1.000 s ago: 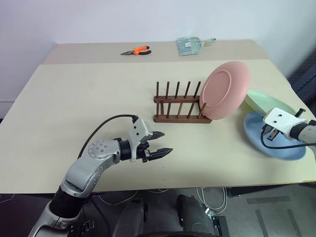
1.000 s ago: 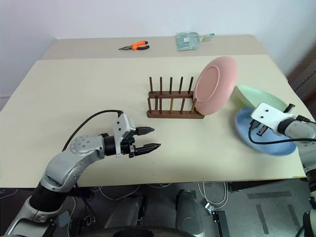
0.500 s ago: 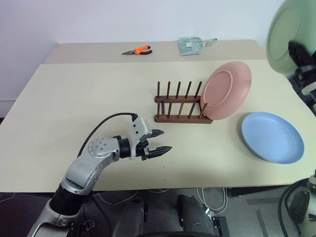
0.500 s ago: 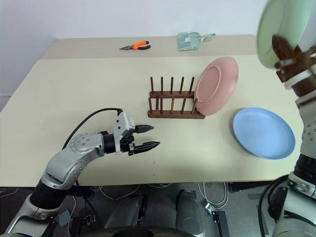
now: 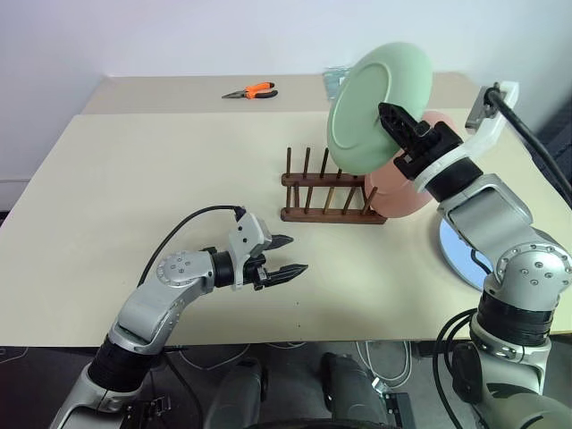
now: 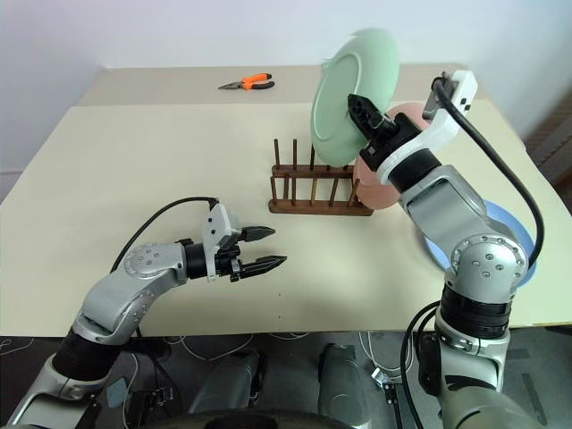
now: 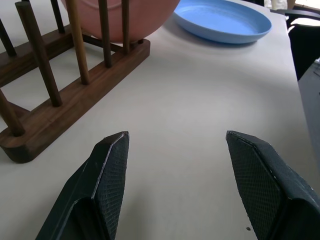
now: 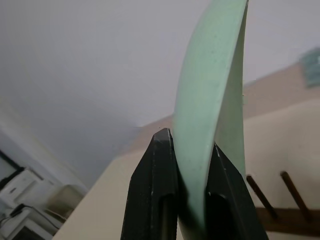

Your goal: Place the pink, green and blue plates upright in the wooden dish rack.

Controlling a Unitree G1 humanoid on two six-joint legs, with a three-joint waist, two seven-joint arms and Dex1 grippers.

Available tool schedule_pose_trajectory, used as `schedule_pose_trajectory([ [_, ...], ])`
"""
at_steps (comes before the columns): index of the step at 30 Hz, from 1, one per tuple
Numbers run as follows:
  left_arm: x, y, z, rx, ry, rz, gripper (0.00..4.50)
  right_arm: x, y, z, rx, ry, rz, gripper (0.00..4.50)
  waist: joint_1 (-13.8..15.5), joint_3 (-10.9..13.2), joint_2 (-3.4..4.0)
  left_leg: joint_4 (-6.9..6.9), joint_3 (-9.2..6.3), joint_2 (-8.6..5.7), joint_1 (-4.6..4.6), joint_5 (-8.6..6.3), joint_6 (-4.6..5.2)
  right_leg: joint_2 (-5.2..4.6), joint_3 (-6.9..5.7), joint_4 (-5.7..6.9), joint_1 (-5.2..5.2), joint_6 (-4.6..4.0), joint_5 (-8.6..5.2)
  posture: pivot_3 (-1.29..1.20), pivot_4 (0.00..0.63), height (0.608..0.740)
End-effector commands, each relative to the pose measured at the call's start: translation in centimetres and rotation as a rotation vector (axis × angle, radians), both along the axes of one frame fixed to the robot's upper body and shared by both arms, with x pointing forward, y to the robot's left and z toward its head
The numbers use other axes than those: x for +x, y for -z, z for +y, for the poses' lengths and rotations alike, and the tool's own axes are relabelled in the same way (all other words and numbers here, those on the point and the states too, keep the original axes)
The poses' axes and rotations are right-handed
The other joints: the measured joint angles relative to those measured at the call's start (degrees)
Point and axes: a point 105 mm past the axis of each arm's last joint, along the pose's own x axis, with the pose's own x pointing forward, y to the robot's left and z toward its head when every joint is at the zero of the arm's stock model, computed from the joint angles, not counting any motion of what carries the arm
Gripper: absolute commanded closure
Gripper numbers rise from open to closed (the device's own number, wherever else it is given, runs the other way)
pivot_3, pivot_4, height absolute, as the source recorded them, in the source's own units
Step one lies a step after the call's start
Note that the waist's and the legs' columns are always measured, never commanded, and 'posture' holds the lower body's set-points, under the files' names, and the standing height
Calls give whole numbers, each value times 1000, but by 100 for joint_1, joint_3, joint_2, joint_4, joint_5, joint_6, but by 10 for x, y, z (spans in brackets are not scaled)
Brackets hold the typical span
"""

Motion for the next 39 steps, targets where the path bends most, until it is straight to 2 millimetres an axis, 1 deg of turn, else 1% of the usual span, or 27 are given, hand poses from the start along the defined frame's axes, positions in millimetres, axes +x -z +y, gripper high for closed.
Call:
schedule_pose_trajectory([
  [1, -2, -12, -2, -21, 9, -53, 1314, -8, -5, 6, 14, -16, -10, 4441, -23, 0, 0, 0, 0, 0, 0, 0, 0, 0, 0, 0, 0, 0, 0, 0, 150, 740],
  [6, -1, -12, -3, -22, 12, -54, 1314, -4, 3, 6, -15, 14, 38, 4441, -38, 0, 1, -3, 1, 2, 2, 0, 0, 2, 0, 1, -2, 0, 0, 0, 150, 740],
  [9, -2, -13, -4, -24, 15, -55, 1314, -1, 7, 7, -65, 25, 53, 4441, -36, 0, 1, -3, 2, 2, 2, 0, 1, 2, 0, 1, -2, 0, 0, 0, 150, 740],
  [12, -1, -13, -4, -24, 16, -55, 1314, 0, 7, 11, -121, 17, 42, 3322, -30, 0, 1, -3, 3, 2, 1, 0, 1, 2, 0, 0, -1, 0, -1, 0, 150, 740],
  [14, -1, -13, -4, -23, 15, -55, 1314, 1, 3, 12, -175, 29, 15, 2251, -32, 0, 1, -3, 3, 1, 1, 0, 1, 2, 0, 0, -1, 0, -1, 0, 150, 740],
  [15, -1, -13, -4, -23, 15, -55, 1314, 1, 0, 13, -215, 41, -9, 1842, -33, 0, 1, -3, 3, 1, 1, 0, 1, 2, 0, -1, -1, 0, -1, 0, 150, 740],
  [17, -1, -13, -4, -23, 14, -54, 1314, -1, -9, 13, -344, 59, -97, 813, -33, 1, 3, -3, 5, 1, 1, 0, 1, 2, 0, 0, -2, 0, -1, 0, 150, 740],
  [18, -1, -13, -4, -23, 13, -54, 1314, -2, -12, 13, -386, 61, -126, 813, -27, 1, 2, -3, 6, 1, 0, 0, 1, 2, 0, -1, -3, 1, -1, 0, 150, 740],
  [19, -1, -12, -4, -23, 13, -53, 1314, -5, -21, 7, -439, 82, -192, 813, -24, 1, 2, -3, 4, 1, 0, 0, 1, 2, -4, -2, -2, 1, -2, 0, 150, 740],
  [20, -1, -12, -4, -22, 14, -53, 1314, -7, -30, 0, -488, 108, -252, 813, -18, 1, 2, -3, 4, 1, -1, 0, 1, 2, -4, -3, -1, 2, -2, 0, 150, 740],
  [22, -2, -12, -4, -20, 16, -51, 1314, -13, -53, -24, -547, 174, -367, 813, -9, 2, 1, -2, 4, 0, -3, -1, 2, 1, -6, -9, 1, 18, -12, 0, 150, 740],
  [24, -1, -12, -4, -18, 19, -50, 1314, -15, -73, -67, -532, 293, -413, 813, 0, 2, -3, 0, 6, -1, -5, -1, 3, -2, -5, -11, 4, 24, -15, 0, 150, 740],
  [25, -1, -12, -4, -17, 21, -50, 1314, -17, -79, -95, -524, 377, -411, 813, 12, 2, -5, 0, 6, -1, -4, -2, 4, -2, -5, -13, 7, 24, -15, 0, 150, 740],
  [26, -1, -12, -4, -17, 23, -49, 1314, -19, -83, -119, -519, 454, -401, 813, 44, 2, -7, 1, 7, -1, -4, -2, 4, -2, -6, -14, 8, 24, -15, 0, 150, 740],
  [27, -1, -11, -4, -17, 26, -49, 1314, -22, -81, -147, -511, 531, -366, 813, 67, 3, -10, 1, 7, 0, -4, -3, 5, -2, -5, -14, 8, 24, -15, 0, 150, 740],
  [28, -1, -11, -5, -17, 30, -48, 1314, -25, -76, -169, -516, 588, -329, 813, 100, 3, -10, 2, 10, 0, -2, -3, 6, -2, -5, -14, 9, 23, -15, 0, 150, 740],
  [29, -1, -11, -5, -14, 35, -47, 1314, -27, -69, -184, -539, 623, -294, 813, 120, 2, -12, 2, 10, 0, -2, -3, 6, -2, -5, -14, 9, 22, -15, 0, 150, 740],
  [30, -1, -10, -6, -10, 40, -47, 1314, -30, -58, -192, -575, 629, -260, 813, 109, 2, -11, 2, 9, 1, -2, -3, 6, -2, -6, -14, 10, 22, -15, 0, 150, 740],
  [31, -1, -9, -6, -6, 45, -47, 1314, -31, -39, -195, -620, 598, -198, 813, 107, -1, -6, 2, 12, 1, 0, -3, 6, -1, -5, -13, 10, 20, -14, 0, 150, 740],
  [32, -1, -8, -7, -4, 50, -44, 1314, -34, -12, -193, -710, 542, -124, 813, 99, -1, -6, 0, 14, 2, 1, -4, 7, -2, -4, -11, 9, 17, -12, 0, 150, 740],
  [33, -1, -7, -8, -2, 55, -42, 1314, -38, 16, -189, -754, 468, -42, 813, 103, -4, -1, 0, 15, 4, 4, -5, 10, -1, -3, -10, 11, 13, -10, 0, 150, 740],
  [34, -1, -6, -8, 0, 59, -42, 1314, -42, 37, -182, -797, 400, 10, 813, 103, -5, -1, -3, 17, 4, 3, -5, 10, -1, -3, -9, 8, 9, -7, 0, 150, 740],
  [35, -1, -6, -9, 1, 62, -42, 1314, -46, 52, -174, -841, 347, 40, 813, 82, -3, 4, -2, 16, 7, 6, -8, 14, 1, -4, -9, 11, 9, -8, 0, 150, 740],
  [37, 0, -6, -9, 1, 66, -43, 1314, -53, 86, -157, -937, 236, 121, 813, 43, -9, 44, 2, 32, 6, 5, -8, 15, -2, 10, -8, 6, 23, -14, 0, 150, 740],
  [38, 0, -6, -10, 2, 68, -44, 1314, -56, 102, -147, -970, 180, 156, 813, 21, -12, 49, 5, 41, 5, 6, -9, 15, -6, 16, -7, 6, 25, -16, 0, 150, 740],
  [39, 0, -6, -10, 2, 70, -44, 1314, -59, 112, -140, -987, 144, 176, 813, -1, -12, 48, 8, 45, 6, 7, -9, 14, -6, 17, -5, 8, 26, -16, 0, 150, 740],
])
